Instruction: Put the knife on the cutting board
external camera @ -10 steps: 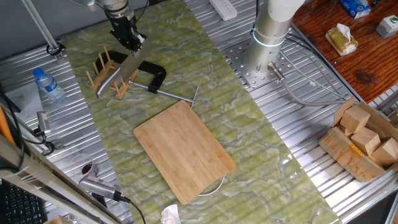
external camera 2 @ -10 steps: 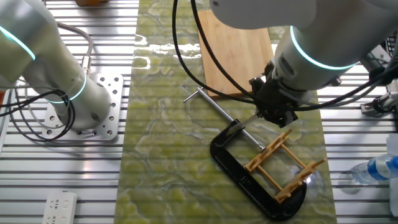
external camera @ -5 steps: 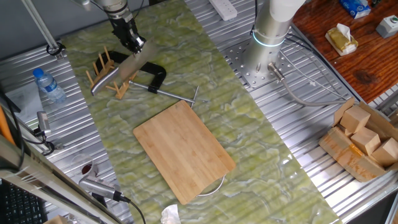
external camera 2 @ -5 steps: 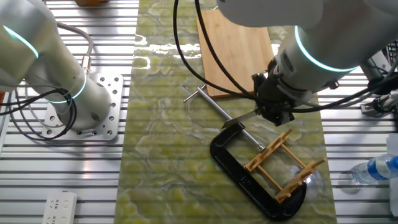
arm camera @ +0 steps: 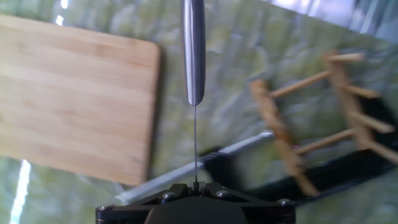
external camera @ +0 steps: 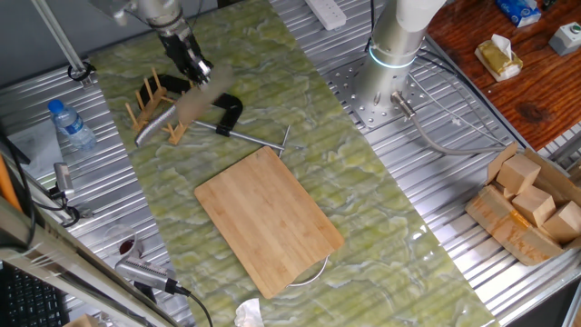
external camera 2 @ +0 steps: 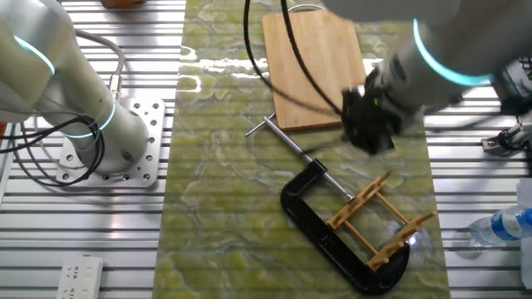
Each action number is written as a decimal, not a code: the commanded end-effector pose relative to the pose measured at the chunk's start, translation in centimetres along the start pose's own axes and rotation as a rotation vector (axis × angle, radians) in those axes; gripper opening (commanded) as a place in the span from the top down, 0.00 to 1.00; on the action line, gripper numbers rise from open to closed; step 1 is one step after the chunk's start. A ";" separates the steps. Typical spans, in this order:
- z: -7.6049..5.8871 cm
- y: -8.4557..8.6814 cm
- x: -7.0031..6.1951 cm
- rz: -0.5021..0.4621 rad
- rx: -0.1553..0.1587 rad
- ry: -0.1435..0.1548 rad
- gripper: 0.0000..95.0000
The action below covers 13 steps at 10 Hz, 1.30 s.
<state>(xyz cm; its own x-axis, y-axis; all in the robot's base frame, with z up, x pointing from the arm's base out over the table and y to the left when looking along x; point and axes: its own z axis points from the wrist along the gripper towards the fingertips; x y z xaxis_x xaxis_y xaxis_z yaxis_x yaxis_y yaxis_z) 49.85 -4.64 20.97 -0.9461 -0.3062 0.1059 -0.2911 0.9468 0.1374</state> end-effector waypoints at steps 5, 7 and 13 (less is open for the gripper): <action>2.4 10.6 -2.1 0.160 -0.012 -0.060 1.00; 2.4 10.6 -2.1 0.120 -0.033 -0.046 1.00; 2.4 10.6 -2.1 0.007 -0.063 -0.041 1.00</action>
<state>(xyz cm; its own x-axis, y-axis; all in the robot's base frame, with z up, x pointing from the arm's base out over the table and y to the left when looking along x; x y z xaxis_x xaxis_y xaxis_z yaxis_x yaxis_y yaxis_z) 48.56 6.32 19.82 -0.9560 -0.2853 0.0690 -0.2671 0.9431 0.1982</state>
